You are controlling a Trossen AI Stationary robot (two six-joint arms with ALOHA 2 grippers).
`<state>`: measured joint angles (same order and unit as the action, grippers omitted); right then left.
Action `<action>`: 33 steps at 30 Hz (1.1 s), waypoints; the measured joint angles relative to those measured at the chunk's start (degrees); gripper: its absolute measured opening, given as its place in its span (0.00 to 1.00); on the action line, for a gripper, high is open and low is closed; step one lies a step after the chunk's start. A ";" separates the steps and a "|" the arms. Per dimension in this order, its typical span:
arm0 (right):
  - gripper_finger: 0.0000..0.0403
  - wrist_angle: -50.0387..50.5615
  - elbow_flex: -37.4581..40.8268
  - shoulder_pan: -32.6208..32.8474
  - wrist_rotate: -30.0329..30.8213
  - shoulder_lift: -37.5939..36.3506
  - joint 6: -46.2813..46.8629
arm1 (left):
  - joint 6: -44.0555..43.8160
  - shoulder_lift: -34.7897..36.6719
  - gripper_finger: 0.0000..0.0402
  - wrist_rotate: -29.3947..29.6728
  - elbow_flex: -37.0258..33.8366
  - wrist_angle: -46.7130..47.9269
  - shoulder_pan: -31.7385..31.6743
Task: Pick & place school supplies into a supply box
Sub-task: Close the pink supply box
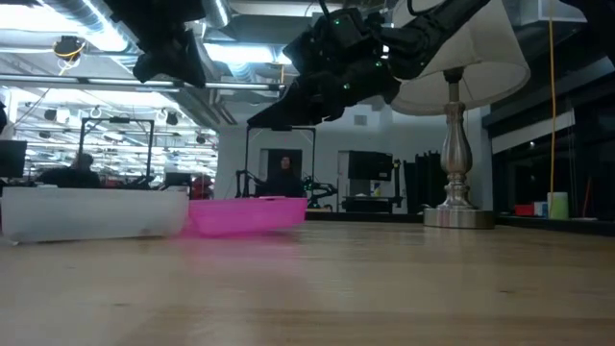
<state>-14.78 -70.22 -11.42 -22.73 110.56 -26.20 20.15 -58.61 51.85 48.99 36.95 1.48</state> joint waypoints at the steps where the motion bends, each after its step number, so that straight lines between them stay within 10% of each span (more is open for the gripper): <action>1: 0.02 0.36 0.00 -0.02 0.64 0.00 0.12 | -0.07 0.00 0.17 -1.16 0.00 0.20 0.00; 13: 0.01 4.55 0.42 -3.34 7.94 -0.02 5.78 | -1.86 -3.19 0.20 -14.69 0.04 -0.04 -3.89; 22: 0.00 6.68 0.85 -7.33 8.12 -0.10 12.44 | 13.31 -13.32 0.18 -28.61 0.04 -8.88 -13.21; 33: 0.01 -13.03 15.90 -11.67 16.04 -5.07 13.81 | 21.90 -19.81 0.18 -40.06 0.48 -10.33 -18.63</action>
<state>-27.81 -54.31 -23.09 -6.68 105.49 -12.38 42.06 -78.42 11.79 49.47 26.61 -17.15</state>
